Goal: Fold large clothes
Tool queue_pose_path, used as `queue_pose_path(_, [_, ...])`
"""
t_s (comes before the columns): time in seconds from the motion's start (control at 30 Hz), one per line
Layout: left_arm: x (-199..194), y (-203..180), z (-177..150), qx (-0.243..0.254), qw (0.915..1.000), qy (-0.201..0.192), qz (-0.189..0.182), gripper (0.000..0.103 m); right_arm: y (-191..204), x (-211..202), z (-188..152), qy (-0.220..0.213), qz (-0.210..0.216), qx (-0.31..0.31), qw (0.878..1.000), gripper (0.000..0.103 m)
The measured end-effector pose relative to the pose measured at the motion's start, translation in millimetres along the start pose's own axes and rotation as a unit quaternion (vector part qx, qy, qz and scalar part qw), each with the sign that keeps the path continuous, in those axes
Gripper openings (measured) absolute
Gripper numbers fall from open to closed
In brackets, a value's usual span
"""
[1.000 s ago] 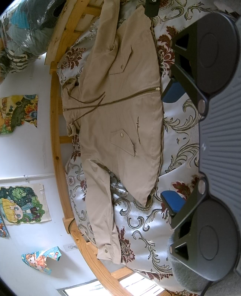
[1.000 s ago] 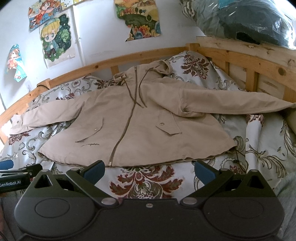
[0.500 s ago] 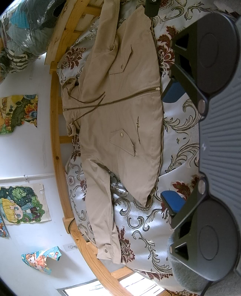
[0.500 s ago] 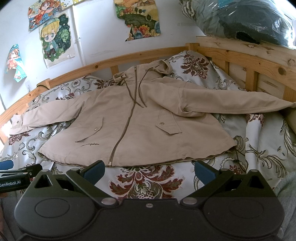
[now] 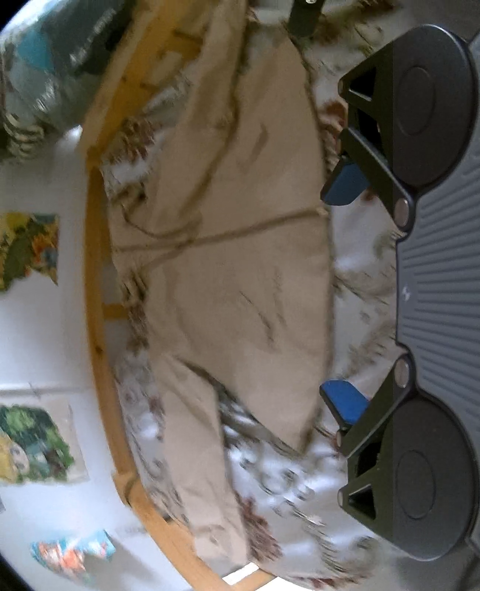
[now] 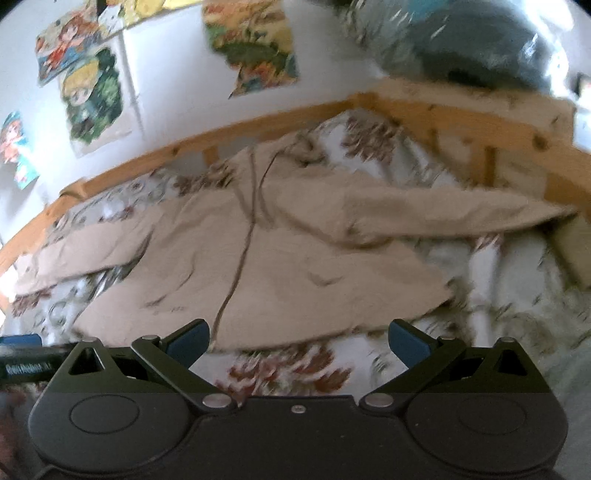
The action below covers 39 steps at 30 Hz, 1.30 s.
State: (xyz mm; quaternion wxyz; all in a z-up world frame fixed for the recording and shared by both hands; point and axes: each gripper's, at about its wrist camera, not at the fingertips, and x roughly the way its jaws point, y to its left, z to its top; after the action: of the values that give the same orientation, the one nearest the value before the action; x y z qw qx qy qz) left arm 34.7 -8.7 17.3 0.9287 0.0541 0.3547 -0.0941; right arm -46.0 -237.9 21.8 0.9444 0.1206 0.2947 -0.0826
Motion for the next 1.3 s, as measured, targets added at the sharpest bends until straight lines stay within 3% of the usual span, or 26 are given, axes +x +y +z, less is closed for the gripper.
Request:
queue_pose_path(0.13, [10.1, -11.5, 31.3, 0.047, 0.9984, -0.031, -0.004, 0.102, -28.2, -14.8, 19.6, -0.034, -0.029, 0.028, 0.999, 0.103])
queue_pose_path(0.33, [53.8, -20.9, 61.6, 0.067, 0.9972, -0.033, -0.008, 0.102, -101.2, -16.9, 47.6, -0.061, -0.076, 0.148, 0.984, 0.102])
queue_pose_path(0.47, [90.0, -20.5, 70.8, 0.042, 0.9989, -0.012, -0.018, 0.102, -142.6, 5.9, 64.0, -0.058, -0.095, 0.246, 0.963, 0.102])
queue_pose_path(0.57, [101.8, -14.0, 66.6, 0.031, 0.9987, -0.028, -0.028, 0.102, -166.7, 36.5, 70.2, -0.051, -0.139, 0.328, 0.933, 0.102])
queue_pose_path(0.67, [108.7, -2.4, 57.8, 0.023, 0.9986, -0.039, -0.026, 0.102, -174.1, 67.2, 73.0, -0.048, -0.194, 0.34, 0.919, 0.102])
queue_pose_path(0.8, [118.7, 15.5, 56.2, -0.004, 0.9994, -0.016, -0.032, 0.102, -181.4, 93.7, 74.5, -0.076, -0.255, 0.342, 0.901, 0.102])
queue_pose_path(1.0, [126.3, 42.9, 64.7, -0.08, 0.9949, 0.019, -0.058, 0.102, -215.4, 113.7, 70.5, -0.111, -0.287, 0.39, 0.868, 0.076])
queue_pose_path(1.07, [126.8, 52.5, 66.0, -0.098, 0.9938, 0.023, -0.047, 0.102, -224.8, 116.3, 68.4, -0.135, -0.294, 0.41, 0.853, 0.06])
queue_pose_path(1.13, [127.8, 61.8, 66.6, -0.115, 0.9923, 0.029, -0.035, 0.102, -229.4, 116.8, 69.0, -0.146, -0.306, 0.418, 0.843, 0.032])
queue_pose_path(1.23, [130.1, 77.4, 66.2, -0.146, 0.9878, 0.041, -0.033, 0.102, -223.5, 118.4, 76.3, -0.16, -0.322, 0.394, 0.846, 0.009])
queue_pose_path(1.3, [131.8, 85.8, 65.9, -0.165, 0.9846, 0.047, -0.035, 0.102, -210.2, 117.2, 85.8, -0.171, -0.325, 0.359, 0.858, 0.005])
